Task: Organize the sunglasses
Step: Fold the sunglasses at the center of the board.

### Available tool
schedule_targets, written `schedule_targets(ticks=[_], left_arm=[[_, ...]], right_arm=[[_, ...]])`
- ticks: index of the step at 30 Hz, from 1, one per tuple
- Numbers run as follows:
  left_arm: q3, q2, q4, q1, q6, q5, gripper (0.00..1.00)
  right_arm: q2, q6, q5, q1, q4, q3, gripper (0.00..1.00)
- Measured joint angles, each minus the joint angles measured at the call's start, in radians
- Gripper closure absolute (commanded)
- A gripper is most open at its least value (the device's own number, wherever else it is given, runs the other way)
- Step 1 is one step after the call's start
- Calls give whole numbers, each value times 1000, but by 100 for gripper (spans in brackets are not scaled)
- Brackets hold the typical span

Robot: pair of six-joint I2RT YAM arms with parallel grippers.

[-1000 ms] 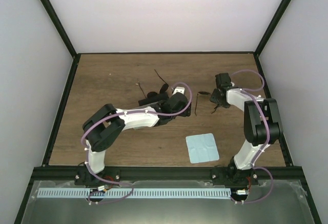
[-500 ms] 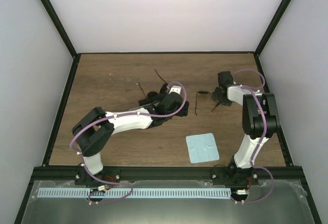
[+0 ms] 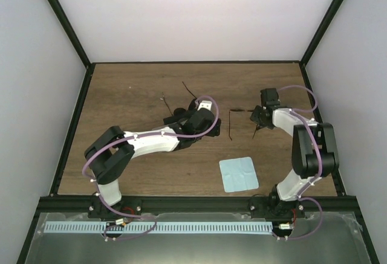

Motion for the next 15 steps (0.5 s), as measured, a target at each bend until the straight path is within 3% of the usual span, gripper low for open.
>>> schedule_targets(ticks=[7,12,15], left_arm=[[-16,0,-1,5,-1,-11,21],[-37,-3,29,21,14,4,7],[-113,-42,103,68,55,83,0]], right_arm=[[-158,-29,-35,21,10,-30,99],[-179,-77,3,80,13,-30,99],[-182,-106,52,144,10,-35,99]])
